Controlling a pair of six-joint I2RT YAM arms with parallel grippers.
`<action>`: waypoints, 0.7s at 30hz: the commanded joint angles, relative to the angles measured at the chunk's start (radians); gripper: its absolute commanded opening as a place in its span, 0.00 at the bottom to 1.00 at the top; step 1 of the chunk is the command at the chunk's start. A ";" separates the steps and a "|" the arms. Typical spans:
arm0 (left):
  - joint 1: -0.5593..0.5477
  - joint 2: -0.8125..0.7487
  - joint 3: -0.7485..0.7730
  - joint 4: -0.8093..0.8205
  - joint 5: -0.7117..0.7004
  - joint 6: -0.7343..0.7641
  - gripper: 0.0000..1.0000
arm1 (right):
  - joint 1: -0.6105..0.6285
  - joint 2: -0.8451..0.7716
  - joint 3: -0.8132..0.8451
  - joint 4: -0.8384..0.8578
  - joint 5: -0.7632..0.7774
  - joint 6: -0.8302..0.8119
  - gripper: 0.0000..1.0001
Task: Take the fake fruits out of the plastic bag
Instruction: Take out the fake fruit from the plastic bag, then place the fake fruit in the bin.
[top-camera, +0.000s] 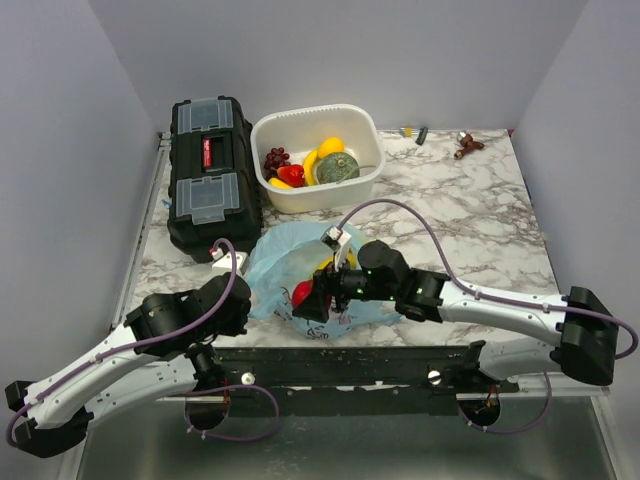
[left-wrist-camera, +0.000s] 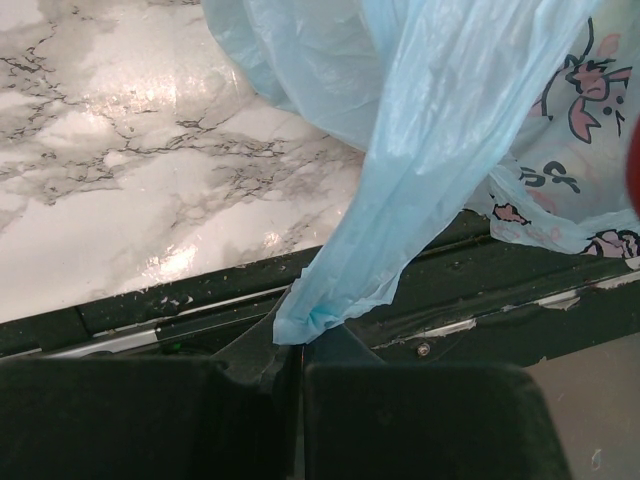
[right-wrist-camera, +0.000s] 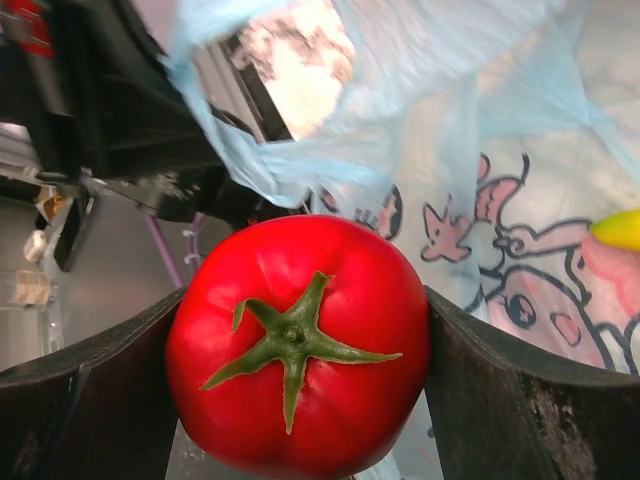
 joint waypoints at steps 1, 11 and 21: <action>-0.001 0.004 -0.003 -0.004 -0.001 0.005 0.00 | 0.005 -0.084 0.088 -0.080 0.030 -0.054 0.01; -0.001 0.002 -0.003 -0.004 -0.002 0.006 0.00 | 0.006 -0.207 0.143 -0.099 0.712 -0.119 0.01; 0.000 0.006 -0.003 -0.006 -0.003 0.004 0.00 | 0.001 0.038 0.298 0.031 1.013 -0.403 0.01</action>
